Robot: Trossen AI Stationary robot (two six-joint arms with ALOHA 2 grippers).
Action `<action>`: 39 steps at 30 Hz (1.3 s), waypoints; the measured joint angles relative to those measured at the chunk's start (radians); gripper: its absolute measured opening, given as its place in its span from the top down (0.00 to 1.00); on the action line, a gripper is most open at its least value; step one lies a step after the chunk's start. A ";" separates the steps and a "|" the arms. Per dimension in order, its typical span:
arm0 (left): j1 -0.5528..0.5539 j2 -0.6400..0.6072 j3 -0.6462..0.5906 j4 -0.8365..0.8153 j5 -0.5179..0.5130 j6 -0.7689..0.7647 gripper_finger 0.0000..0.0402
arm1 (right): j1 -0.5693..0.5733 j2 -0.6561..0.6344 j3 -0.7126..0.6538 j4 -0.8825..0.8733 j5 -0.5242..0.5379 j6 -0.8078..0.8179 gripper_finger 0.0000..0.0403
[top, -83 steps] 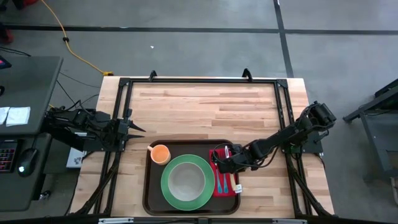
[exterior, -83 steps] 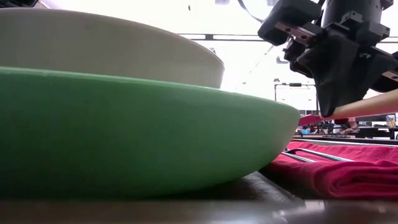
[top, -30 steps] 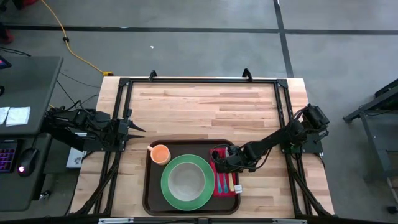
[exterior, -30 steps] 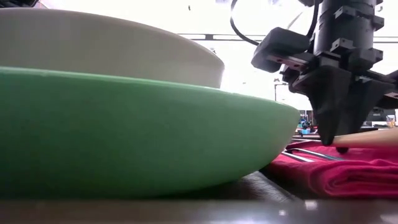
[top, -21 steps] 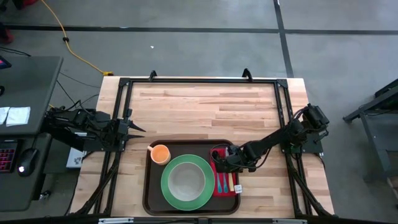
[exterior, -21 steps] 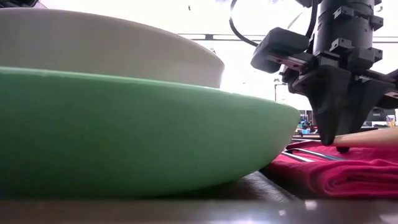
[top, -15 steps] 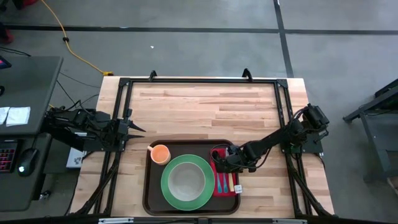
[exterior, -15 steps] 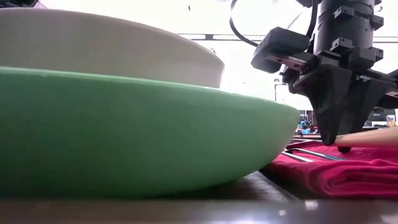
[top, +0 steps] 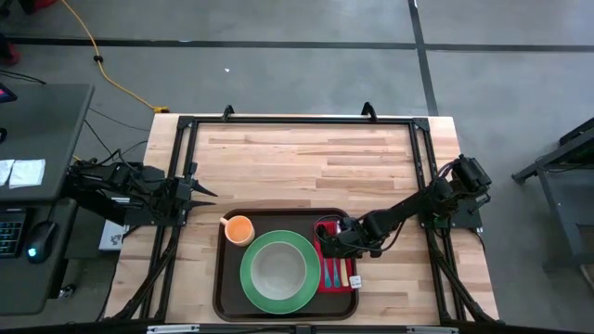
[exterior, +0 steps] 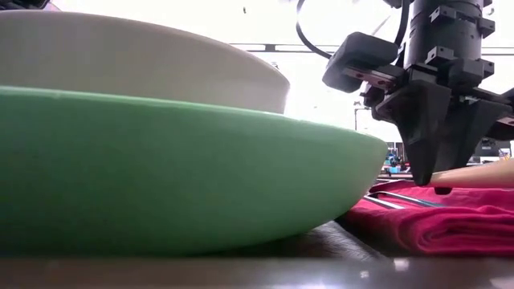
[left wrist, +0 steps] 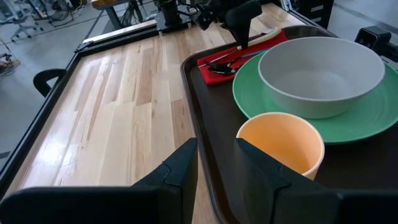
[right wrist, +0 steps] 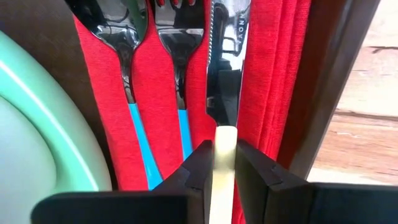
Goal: Set up tray
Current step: Put the yellow knife on the red napkin, then return to Home Position
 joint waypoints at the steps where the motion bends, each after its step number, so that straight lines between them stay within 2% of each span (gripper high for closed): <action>1: 0.000 0.000 0.000 0.000 0.000 0.000 0.66 | 0.000 0.000 0.000 0.000 0.000 0.000 0.89; 12: 0.000 0.000 0.000 0.000 0.000 0.000 0.66 | 0.000 0.000 0.000 -0.001 0.000 -0.007 0.80; 23: 0.000 0.000 0.000 0.000 0.003 0.000 0.66 | 0.000 0.000 0.000 -0.001 -0.077 -0.011 0.79; 28: 0.000 0.000 0.000 0.000 0.025 0.002 0.66 | 0.000 -0.001 0.000 0.000 -0.078 -0.011 0.79; 32: 0.000 0.000 0.000 0.000 0.037 0.002 0.66 | 0.000 -0.029 0.000 0.000 -0.048 -0.016 0.79; 39: 0.000 0.000 0.000 0.009 0.054 0.002 0.66 | 0.000 -0.122 0.000 -0.002 0.069 -0.067 0.79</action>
